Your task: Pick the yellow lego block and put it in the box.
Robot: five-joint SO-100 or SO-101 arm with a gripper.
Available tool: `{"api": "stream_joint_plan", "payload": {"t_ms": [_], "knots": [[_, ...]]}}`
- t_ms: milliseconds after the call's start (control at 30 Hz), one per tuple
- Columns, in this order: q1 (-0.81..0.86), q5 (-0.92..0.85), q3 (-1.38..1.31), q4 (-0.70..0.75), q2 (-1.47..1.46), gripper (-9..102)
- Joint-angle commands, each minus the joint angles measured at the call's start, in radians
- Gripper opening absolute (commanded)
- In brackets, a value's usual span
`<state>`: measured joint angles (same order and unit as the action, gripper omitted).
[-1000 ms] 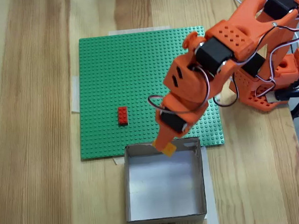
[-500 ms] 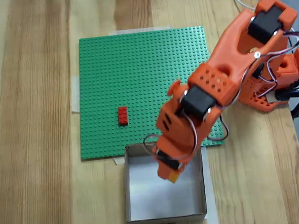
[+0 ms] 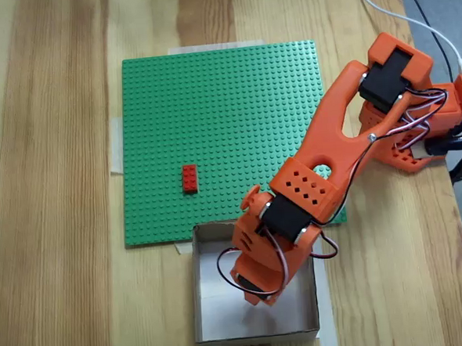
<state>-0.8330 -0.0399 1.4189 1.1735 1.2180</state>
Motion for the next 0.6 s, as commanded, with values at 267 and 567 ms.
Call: {"api": "stream_joint_plan", "payload": {"t_ms": [267,567], "knots": [[-0.032,0.02,-0.035,-0.031,-0.043,-1],[-0.041,0.034,-0.038,-0.034,-0.06,4]]}}
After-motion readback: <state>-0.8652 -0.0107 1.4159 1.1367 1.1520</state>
